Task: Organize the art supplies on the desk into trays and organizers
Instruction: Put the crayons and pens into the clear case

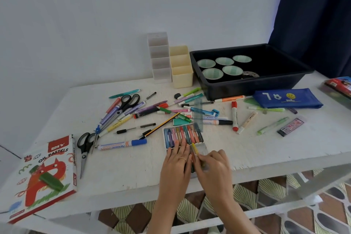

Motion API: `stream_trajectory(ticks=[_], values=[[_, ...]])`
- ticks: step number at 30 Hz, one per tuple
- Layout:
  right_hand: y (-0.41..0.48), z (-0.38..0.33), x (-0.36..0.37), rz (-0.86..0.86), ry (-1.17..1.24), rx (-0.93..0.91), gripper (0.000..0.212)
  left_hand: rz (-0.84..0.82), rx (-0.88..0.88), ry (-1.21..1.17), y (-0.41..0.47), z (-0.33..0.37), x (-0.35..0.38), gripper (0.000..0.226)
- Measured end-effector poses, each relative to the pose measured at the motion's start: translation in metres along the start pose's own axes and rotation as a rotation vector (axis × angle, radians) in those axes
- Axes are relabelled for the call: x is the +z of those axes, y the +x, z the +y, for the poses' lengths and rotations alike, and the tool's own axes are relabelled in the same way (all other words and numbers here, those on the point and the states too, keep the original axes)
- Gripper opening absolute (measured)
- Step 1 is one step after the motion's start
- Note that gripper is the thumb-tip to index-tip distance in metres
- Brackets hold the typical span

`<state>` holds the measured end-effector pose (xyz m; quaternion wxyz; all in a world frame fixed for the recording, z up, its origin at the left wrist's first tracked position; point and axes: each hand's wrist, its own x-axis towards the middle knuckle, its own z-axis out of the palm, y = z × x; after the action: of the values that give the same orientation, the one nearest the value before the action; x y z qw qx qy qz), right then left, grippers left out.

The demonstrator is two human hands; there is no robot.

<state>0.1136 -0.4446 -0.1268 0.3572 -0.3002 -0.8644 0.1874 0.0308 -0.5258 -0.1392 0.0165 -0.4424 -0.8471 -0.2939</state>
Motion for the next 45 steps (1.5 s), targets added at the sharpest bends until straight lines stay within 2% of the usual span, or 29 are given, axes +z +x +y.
stream_trajectory(ticks=[3, 7, 11, 17, 22, 25, 28, 31, 40, 45], values=[[-0.004, -0.004, 0.0, 0.018, -0.057, -0.003, 0.013, 0.012, -0.002, 0.003, 0.0, 0.0, 0.001, 0.064], [-0.009, 0.0, 0.004, 0.029, -0.074, -0.02, 0.004, 0.008, 0.01, 0.011, -0.001, -0.003, 0.003, 0.061], [-0.017, -0.001, 0.001, -0.023, -0.166, -0.082, 0.034, 0.017, 0.004, 0.015, -0.001, -0.002, 0.002, 0.057], [-0.018, -0.005, -0.007, -0.114, -0.304, -0.087, 0.035, 0.02, 0.005, 0.02, -0.001, -0.001, 0.002, 0.056], [-0.02, -0.005, -0.008, -0.225, -0.131, -0.032, 0.039, -0.035, -0.024, -0.064, -0.001, 0.0, -0.003, 0.068], [-0.017, 0.0, -0.017, -0.156, 0.065, 0.073, 0.044, -0.055, -0.098, -0.149, 0.003, 0.008, -0.011, 0.056], [-0.007, 0.009, -0.027, -0.035, 0.113, 0.126, 0.034, -0.006, -0.148, -0.132, 0.01, 0.021, -0.015, 0.055], [0.008, 0.031, -0.037, -0.071, 0.224, 0.201, 0.026, -0.03, -0.142, -0.188, 0.025, 0.044, -0.012, 0.053], [0.053, 0.131, -0.083, -0.019, 0.127, 0.316, 0.028, -0.129, 0.039, -0.195, 0.089, 0.124, 0.039, 0.034], [0.101, 0.193, -0.115, 0.172, 0.073, 0.409, 0.017, -0.12, 0.161, -0.167, 0.133, 0.175, 0.077, 0.033]])
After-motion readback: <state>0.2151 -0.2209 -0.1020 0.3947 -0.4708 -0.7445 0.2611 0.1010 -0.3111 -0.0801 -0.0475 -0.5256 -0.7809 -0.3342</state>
